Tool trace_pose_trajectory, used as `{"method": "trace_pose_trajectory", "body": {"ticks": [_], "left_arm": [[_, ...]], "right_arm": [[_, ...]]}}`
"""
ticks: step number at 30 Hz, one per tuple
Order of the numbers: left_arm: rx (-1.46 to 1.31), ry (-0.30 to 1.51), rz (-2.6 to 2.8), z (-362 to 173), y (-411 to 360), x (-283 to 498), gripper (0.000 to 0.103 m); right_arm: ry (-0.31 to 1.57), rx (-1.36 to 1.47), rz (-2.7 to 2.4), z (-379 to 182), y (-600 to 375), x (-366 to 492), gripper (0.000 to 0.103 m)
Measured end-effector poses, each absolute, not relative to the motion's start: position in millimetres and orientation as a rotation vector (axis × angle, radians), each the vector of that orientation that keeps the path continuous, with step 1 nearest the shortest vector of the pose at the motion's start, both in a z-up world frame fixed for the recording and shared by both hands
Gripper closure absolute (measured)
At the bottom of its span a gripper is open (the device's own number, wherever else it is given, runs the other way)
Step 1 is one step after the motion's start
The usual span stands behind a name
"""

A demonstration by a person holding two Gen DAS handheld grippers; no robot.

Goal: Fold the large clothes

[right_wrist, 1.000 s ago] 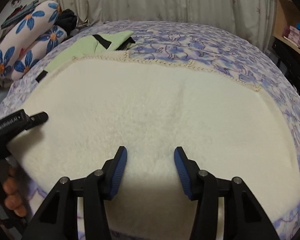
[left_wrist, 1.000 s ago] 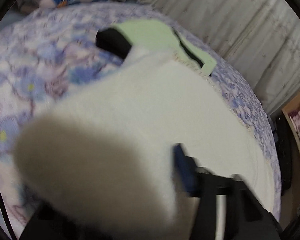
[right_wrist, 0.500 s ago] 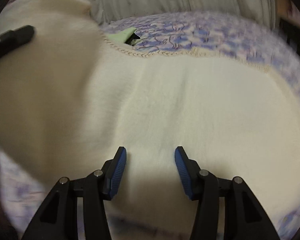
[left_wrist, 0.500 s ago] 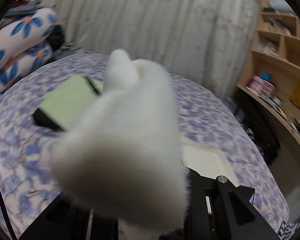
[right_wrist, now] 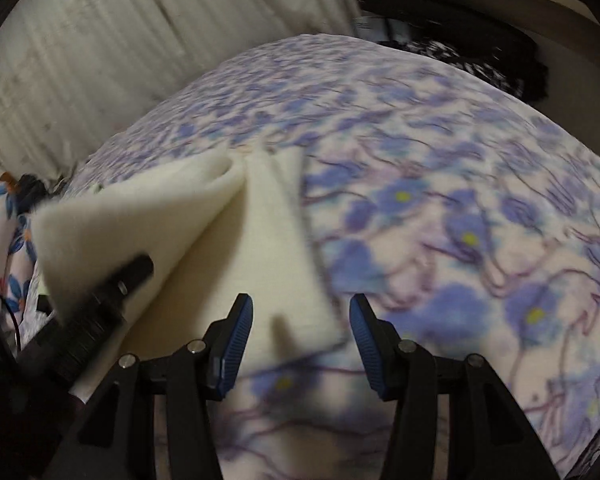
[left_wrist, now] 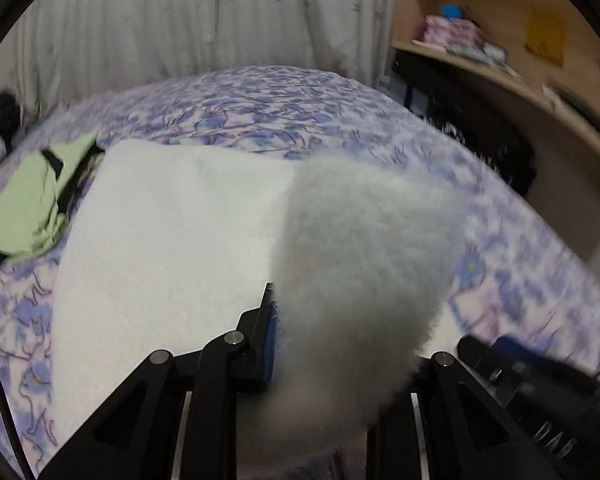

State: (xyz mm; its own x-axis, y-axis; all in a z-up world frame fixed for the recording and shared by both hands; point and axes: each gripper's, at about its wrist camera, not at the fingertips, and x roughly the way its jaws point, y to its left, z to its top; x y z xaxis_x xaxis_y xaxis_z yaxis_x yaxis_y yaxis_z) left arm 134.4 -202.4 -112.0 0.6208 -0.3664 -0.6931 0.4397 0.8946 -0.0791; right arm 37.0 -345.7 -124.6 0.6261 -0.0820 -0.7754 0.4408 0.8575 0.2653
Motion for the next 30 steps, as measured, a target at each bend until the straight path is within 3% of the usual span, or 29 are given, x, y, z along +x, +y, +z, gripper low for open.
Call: {"method": "trace_pose_trajectory", "body": {"ticks": [8,15,16,17,18,19,20,29,30], "left_arm": [[0.047,0.761,-0.512,-84.6,-199.7,131.7,0.083],[0.218,0.781,-0.504,-119.3,-222.9,120.6,0.079],[0.227,0.781,-0.516,-118.0,-223.1,120.4,0.07],[0.209,0.807,-0.556,-115.2,-220.4,122.0,0.05],[0.177,0.838,-0.598,-112.1,-216.8,123.7,0.039],[0.147,0.862,-0.629,-108.4,-213.2,124.3,0.022],[0.11,0.88,-0.65,-102.8,-206.9,123.5,0.015],[-0.002,0.859,-0.589,-67.4,-136.6,106.1,0.014],[-0.011,0.857,-0.557,-65.9,-125.9,107.0,0.014]], "right_arm": [[0.811,0.499,-0.317,-126.6,-361.8,26.6,0.052],[0.878,0.522,-0.337,-144.4,-373.9,30.0,0.052],[0.881,0.522,-0.339,-145.2,-374.4,29.4,0.052],[0.886,0.519,-0.341,-145.2,-374.4,29.0,0.052],[0.889,0.517,-0.34,-144.2,-374.2,28.5,0.052],[0.89,0.515,-0.336,-142.3,-373.7,28.2,0.052],[0.89,0.513,-0.335,-140.5,-372.7,27.8,0.052],[0.804,0.503,-0.278,-94.8,-364.7,28.4,0.052],[0.794,0.51,-0.253,-89.2,-363.4,29.6,0.048]]}}
